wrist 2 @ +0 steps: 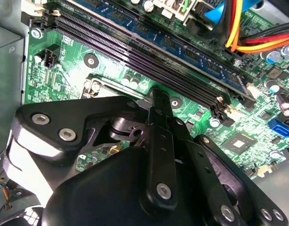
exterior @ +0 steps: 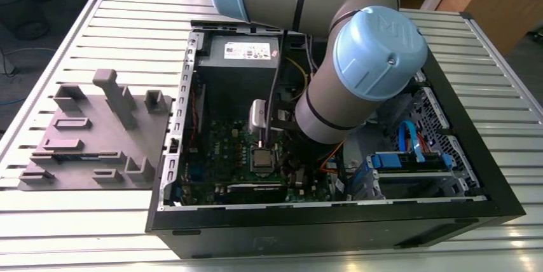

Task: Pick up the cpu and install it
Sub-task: 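Install the first cpu locking lever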

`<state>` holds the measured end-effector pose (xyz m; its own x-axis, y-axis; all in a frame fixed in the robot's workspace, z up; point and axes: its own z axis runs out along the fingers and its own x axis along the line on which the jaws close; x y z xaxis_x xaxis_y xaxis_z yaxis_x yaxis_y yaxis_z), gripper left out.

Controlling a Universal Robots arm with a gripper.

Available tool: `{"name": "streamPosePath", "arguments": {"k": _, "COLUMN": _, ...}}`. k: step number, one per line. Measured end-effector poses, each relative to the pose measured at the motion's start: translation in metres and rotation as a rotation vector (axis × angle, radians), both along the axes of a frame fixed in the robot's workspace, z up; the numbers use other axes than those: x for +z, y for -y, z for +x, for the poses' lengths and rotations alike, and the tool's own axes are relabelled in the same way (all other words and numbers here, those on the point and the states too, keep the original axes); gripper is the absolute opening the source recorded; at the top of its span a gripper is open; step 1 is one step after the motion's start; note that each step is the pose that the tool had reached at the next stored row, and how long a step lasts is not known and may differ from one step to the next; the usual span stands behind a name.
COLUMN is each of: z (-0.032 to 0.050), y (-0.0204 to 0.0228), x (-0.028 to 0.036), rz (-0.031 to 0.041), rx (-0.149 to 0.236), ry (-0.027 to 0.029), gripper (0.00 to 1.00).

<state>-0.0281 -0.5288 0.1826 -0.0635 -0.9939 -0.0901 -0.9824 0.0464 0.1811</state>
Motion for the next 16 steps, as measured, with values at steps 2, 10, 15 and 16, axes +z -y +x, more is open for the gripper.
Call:
{"name": "streamPosePath", "arguments": {"k": 2, "z": 0.0, "y": 0.0, "x": 0.0, "rz": -0.0001, "rx": 0.0, "ry": 0.0, "gripper": 0.11}}
{"name": "streamPosePath", "arguments": {"k": 10, "z": 0.0, "y": -0.0002, "x": -0.0017, "rz": -0.0017, "rx": 0.0, "ry": -0.0002, "gripper": 0.11}}
{"name": "streamPosePath", "arguments": {"k": 15, "z": 0.0, "y": -0.0002, "x": -0.0014, "rz": -0.0004, "rx": 0.0, "ry": 0.0002, "gripper": 0.11}}
{"name": "streamPosePath", "arguments": {"k": 16, "z": -0.0002, "y": -0.0003, "x": -0.0013, "rz": -0.0004, "rx": 0.0, "ry": 0.0003, "gripper": 0.11}}
